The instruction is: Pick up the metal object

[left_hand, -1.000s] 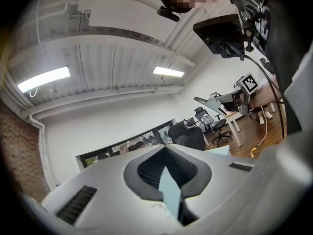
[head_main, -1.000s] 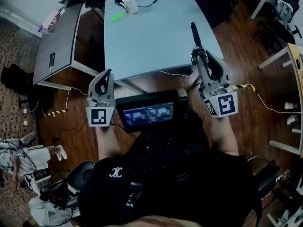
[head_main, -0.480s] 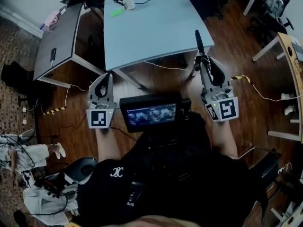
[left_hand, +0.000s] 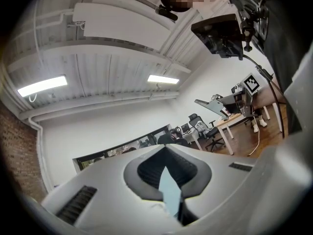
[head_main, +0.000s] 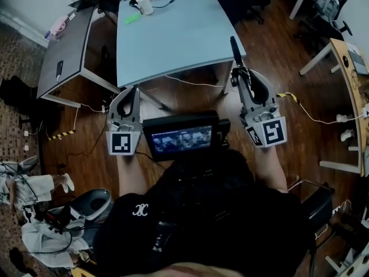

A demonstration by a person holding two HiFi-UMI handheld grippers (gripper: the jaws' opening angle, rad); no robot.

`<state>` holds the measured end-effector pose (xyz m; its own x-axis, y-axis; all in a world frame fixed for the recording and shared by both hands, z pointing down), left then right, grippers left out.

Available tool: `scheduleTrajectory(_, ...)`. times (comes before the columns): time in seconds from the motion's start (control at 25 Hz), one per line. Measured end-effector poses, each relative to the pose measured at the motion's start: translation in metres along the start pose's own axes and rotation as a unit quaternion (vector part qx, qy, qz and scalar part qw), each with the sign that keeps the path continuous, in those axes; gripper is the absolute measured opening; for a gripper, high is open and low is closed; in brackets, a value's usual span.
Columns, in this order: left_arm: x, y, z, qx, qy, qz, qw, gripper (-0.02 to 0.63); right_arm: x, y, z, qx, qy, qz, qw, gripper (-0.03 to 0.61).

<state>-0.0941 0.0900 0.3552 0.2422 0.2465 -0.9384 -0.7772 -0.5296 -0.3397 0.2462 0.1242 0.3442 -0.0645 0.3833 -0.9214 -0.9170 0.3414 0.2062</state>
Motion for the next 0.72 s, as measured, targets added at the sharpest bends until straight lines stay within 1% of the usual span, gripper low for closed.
scheduleTrajectory(0.16, 0.003, -0.005, -0.001, 0.004, 0.007, -0.006, 1.0, 0.015, 0.0, -0.004, -0.001, 0.011, -0.006, 0.006, 1.0, 0.071)
scheduleTrajectory(0.28, 0.003, -0.002, 0.002, 0.014, 0.008, -0.002, 0.9999, 0.015, 0.0, -0.004, -0.004, 0.014, -0.014, 0.005, 1.0, 0.071)
scheduleTrajectory(0.52, 0.006, 0.008, 0.001, 0.019, 0.005, -0.006, 0.9998, 0.015, 0.0, -0.001, -0.012, 0.017, -0.02, 0.003, 1.0, 0.071)
scheduleTrajectory(0.72, -0.001, 0.013, 0.003, 0.019, 0.028, -0.008, 0.9994, 0.015, -0.001, 0.002, -0.018, 0.016, -0.02, 0.003, 1.0, 0.071)
Point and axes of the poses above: the fingertips, and each gripper's own axes: z backward along the fingers, y to its left, x out of its top, the point moved 5 cm from there along z, backward along the fingers, and after that the axes turned 7 degrees about z, right-handed, at the moved point
